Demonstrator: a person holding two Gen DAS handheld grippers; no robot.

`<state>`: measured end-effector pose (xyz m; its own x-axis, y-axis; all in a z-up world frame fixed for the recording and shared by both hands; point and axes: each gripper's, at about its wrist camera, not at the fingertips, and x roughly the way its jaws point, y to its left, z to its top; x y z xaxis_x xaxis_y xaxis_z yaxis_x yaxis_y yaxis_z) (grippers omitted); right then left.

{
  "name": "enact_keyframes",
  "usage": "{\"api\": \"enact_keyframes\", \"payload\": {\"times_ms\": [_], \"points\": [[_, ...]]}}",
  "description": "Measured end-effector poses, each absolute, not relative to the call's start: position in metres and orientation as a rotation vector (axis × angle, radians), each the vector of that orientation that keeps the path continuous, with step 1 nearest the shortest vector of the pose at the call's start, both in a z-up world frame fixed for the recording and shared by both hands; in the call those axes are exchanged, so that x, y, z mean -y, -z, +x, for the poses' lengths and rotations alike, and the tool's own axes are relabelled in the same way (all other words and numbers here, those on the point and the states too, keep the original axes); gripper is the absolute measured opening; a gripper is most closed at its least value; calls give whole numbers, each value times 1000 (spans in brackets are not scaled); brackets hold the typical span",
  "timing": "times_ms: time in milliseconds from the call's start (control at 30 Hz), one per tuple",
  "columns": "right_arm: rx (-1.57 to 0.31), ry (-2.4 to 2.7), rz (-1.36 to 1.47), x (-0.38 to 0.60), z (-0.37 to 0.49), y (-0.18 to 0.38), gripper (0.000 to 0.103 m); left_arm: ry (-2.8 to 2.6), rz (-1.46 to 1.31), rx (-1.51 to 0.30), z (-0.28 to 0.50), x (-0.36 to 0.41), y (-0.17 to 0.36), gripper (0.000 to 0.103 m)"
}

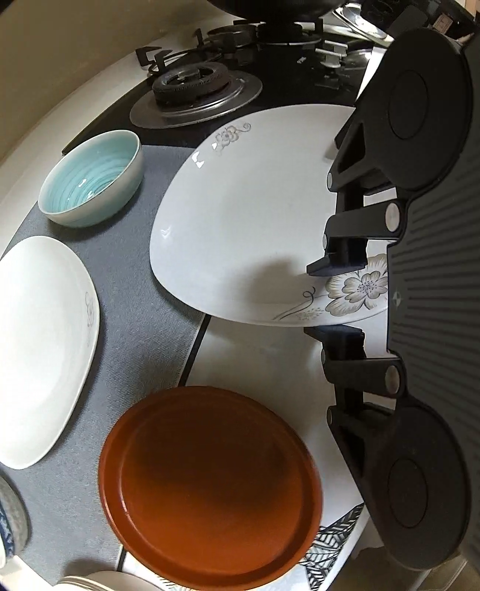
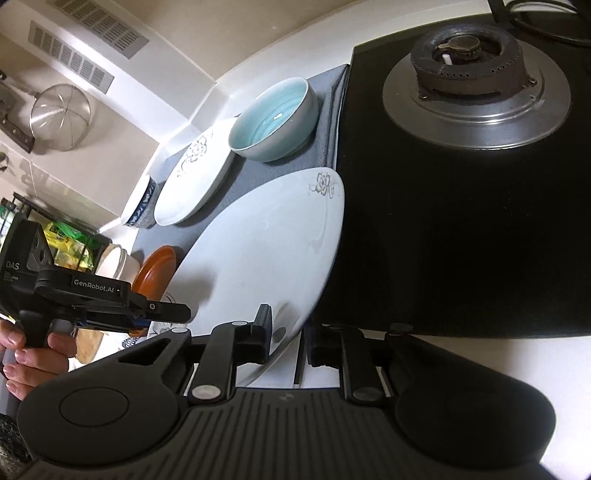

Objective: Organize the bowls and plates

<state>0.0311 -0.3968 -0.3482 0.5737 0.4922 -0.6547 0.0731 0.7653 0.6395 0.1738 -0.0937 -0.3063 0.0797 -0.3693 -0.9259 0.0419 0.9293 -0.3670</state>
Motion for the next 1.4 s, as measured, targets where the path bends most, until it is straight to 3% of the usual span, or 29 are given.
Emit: {"api": "enact_keyframes", "payload": {"times_ms": [567, 1000, 1400], "points": [[-880, -307, 717, 396, 28, 319, 21, 305, -219, -1419, 176, 88, 274, 30], [-957, -225, 720, 376, 38, 345, 20, 422, -227, -1488, 205, 77, 313, 24], [-905, -235, 672, 346, 53, 302, 22, 437, -269, -1473, 223, 39, 278, 24]]}}
